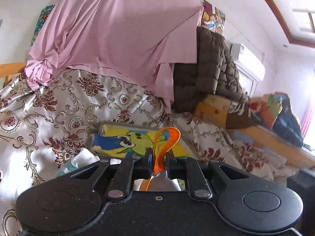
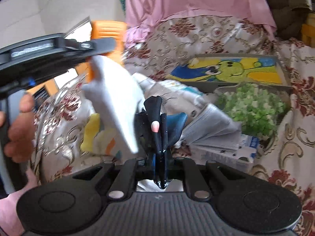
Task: Organize soft objects
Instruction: 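Lift the orange strap with the left tool while the right tool carries the black cloth over the cartoon tray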
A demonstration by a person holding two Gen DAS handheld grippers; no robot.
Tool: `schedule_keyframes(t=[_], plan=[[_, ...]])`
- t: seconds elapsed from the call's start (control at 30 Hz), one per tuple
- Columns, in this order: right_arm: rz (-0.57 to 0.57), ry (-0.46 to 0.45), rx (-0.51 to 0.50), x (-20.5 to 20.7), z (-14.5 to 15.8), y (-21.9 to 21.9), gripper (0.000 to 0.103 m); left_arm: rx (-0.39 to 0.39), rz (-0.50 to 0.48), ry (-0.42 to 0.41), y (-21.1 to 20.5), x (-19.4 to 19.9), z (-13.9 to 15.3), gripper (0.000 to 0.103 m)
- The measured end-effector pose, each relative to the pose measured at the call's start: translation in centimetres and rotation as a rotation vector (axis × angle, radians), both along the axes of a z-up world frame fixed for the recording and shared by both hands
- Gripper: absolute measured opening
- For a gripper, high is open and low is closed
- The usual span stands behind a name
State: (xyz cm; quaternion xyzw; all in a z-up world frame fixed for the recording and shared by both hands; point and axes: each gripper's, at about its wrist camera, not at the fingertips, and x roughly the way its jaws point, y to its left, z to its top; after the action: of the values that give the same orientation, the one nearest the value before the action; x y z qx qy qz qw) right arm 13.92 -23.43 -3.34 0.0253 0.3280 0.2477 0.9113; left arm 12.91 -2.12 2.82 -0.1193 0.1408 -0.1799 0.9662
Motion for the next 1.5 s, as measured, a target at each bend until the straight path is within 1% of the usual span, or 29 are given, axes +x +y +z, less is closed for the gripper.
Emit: schedule_keyframes(t=[0.07, 0.2, 0.4, 0.53, 0.57, 0.6, 0.63, 0.67, 0.73, 0.8, 0.83, 0.93, 1.07, 1.1, 1.2, 1.3, 1.4, 1.5], plan=[[-0.028, -0.017, 0.005, 0.1, 0.2, -0.4, 0.009, 0.019, -0.001, -0.037, -0.1, -0.4, 0.8, 0.017], [-0.077, -0.054, 0.038, 0.2, 1.2, -1.6, 0.009, 0.098, 0.009, -0.142, -0.7, -1.9, 2.0, 0.017], [-0.134, -0.117, 0.095, 0.1, 2.3, -3.2, 0.009, 0.143, -0.005, -0.27, -1.3, -3.7, 3.3, 0.017], [-0.158, -0.147, 0.144, 0.2, 2.9, -4.1, 0.009, 0.19, -0.016, -0.366, -2.2, -5.1, 3.8, 0.017], [-0.168, -0.15, 0.149, 0.3, 3.0, -4.4, 0.009, 0.194, -0.021, -0.357, -2.3, -5.0, 3.8, 0.017], [-0.179, -0.154, 0.155, 0.5, 3.0, -4.8, 0.009, 0.173, -0.033, -0.329, -2.3, -4.8, 3.9, 0.017], [-0.186, -0.157, 0.157, 0.7, 3.0, -5.0, 0.009, 0.141, -0.049, -0.317, -2.1, -4.6, 4.0, 0.017], [-0.196, -0.159, 0.161, 1.0, 3.1, -5.2, 0.009, 0.125, -0.055, -0.313, -2.1, -4.5, 4.0, 0.017], [-0.201, -0.173, 0.161, 1.8, 3.3, -5.4, 0.009, 0.161, -0.027, -0.274, -2.4, -3.3, 3.5, 0.017], [-0.2, -0.203, 0.156, 3.0, 3.7, -5.5, 0.009, 0.124, -0.024, -0.227, -2.0, -2.2, 3.4, 0.017], [-0.201, -0.21, 0.161, 3.8, 3.8, -5.5, 0.009, 0.105, -0.016, -0.218, -1.9, -1.6, 3.5, 0.017], [-0.215, -0.223, 0.187, 6.9, 4.1, -5.8, 0.009, 0.086, -0.002, -0.186, -1.7, 0.6, 3.7, 0.017], [-0.244, -0.217, 0.222, 11.6, 4.2, -6.0, 0.009, 0.054, 0.015, -0.142, -1.6, 4.8, 3.8, 0.017], [-0.252, -0.206, 0.229, 12.7, 4.1, -6.1, 0.009, 0.043, 0.015, -0.132, -1.6, 6.0, 3.8, 0.017], [-0.295, -0.153, 0.251, 16.2, 3.6, -7.0, 0.01, 0.046, 0.017, -0.107, -2.2, 10.5, 3.5, 0.017], [-0.346, -0.105, 0.249, 19.2, 2.8, -8.0, 0.01, 0.037, 0.017, -0.053, -3.0, 15.4, 2.6, 0.017], [-0.385, -0.054, 0.23, 21.7, 1.9, -8.6, 0.01, 0.026, 0.017, 0.026, -4.1, 19.9, 1.0, 0.017], [-0.417, -0.001, 0.229, 24.1, 0.9, -9.1, 0.01, 0.018, 0.021, 0.127, -5.2, 23.9, -1.1, 0.017]])
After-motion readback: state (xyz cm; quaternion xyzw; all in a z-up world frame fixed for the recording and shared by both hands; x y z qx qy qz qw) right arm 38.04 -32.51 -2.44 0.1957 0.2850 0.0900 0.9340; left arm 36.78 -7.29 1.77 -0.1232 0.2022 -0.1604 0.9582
